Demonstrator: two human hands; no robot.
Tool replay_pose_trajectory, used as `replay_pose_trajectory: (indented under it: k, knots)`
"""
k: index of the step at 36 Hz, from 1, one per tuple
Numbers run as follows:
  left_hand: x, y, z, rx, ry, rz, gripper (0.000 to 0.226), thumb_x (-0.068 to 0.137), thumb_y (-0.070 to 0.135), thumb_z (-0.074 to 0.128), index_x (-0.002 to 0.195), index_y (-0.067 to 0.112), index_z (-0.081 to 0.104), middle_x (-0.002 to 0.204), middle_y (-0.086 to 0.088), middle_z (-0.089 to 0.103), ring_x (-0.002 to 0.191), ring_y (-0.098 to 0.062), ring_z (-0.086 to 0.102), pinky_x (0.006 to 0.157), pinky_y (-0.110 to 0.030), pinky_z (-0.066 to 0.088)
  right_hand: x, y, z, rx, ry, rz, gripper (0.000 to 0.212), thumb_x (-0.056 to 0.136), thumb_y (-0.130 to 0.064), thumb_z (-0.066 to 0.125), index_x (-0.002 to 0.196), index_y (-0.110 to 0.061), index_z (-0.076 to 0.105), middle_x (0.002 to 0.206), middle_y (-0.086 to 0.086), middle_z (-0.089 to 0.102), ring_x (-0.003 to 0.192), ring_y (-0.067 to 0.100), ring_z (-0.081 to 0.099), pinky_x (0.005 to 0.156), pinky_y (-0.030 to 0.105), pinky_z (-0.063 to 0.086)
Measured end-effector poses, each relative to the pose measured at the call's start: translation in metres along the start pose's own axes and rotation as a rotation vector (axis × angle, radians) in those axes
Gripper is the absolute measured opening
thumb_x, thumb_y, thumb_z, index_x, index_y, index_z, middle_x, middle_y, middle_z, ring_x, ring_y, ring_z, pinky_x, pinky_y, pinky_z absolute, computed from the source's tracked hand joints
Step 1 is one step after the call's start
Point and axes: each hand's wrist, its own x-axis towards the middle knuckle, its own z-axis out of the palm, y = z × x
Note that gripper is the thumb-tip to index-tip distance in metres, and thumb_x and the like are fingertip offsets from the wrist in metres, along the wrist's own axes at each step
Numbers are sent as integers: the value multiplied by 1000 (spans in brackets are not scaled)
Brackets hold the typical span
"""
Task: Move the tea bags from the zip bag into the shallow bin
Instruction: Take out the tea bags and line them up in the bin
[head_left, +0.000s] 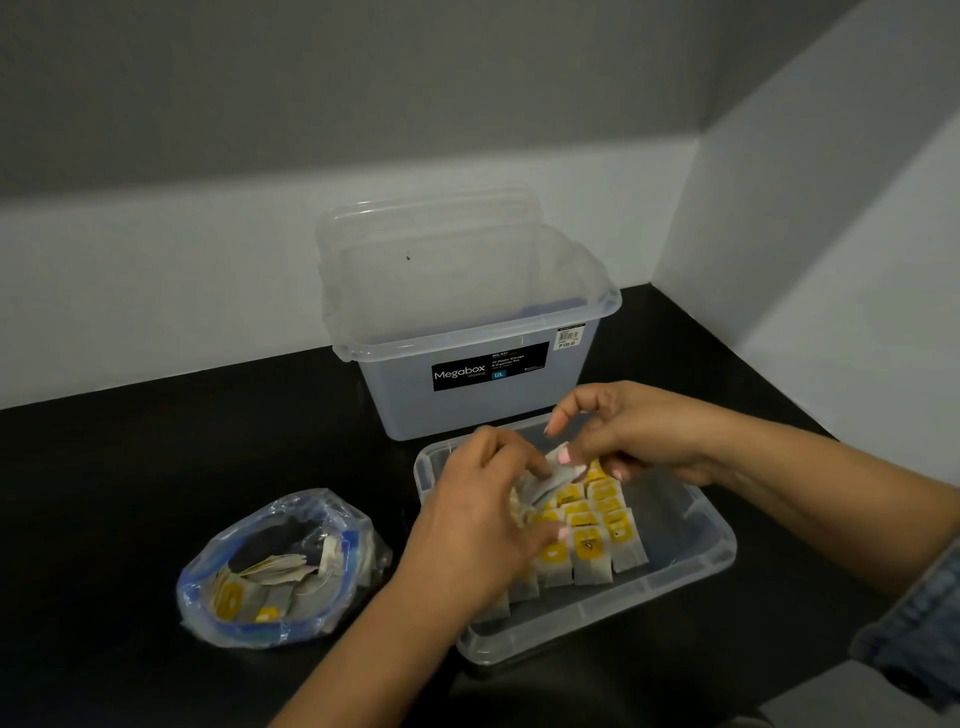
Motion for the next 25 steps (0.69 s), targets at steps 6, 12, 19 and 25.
replay_pose_trajectory:
  k: [6, 12, 19, 25]
  knots:
    - [4, -1, -3, -319, 126, -172, 26, 83, 20, 69, 82, 40, 54, 82, 16, 61, 84, 8, 57, 71, -7, 46, -2, -1, -1, 63, 18, -73, 21, 90, -27, 59, 98, -9, 66, 80, 5, 72, 47, 9, 47, 54, 22, 38]
    - [5, -3, -1, -601, 93, -328, 22, 80, 14, 72, 88, 31, 61, 83, 11, 68, 78, 0, 66, 68, -22, 57, -2, -2, 2, -252, 116, -201, 10, 80, -21, 74, 89, -23, 70, 85, -1, 72, 72, 8, 68, 63, 16, 51]
    - [3, -6, -2, -451, 78, -244, 46, 73, 22, 79, 103, 44, 52, 97, 25, 62, 97, 17, 56, 79, -5, 47, 0, -5, -3, -539, 149, -204, 10, 80, -24, 74, 80, -31, 67, 81, -8, 70, 79, 6, 66, 72, 18, 50]
    - [1, -12, -7, -295, 130, -207, 51, 75, 29, 77, 111, 49, 46, 104, 30, 59, 107, 14, 53, 88, -10, 44, -4, 5, -10, -1000, -30, -32, 8, 85, -25, 68, 93, -28, 68, 87, -15, 65, 87, 0, 60, 91, 24, 48]
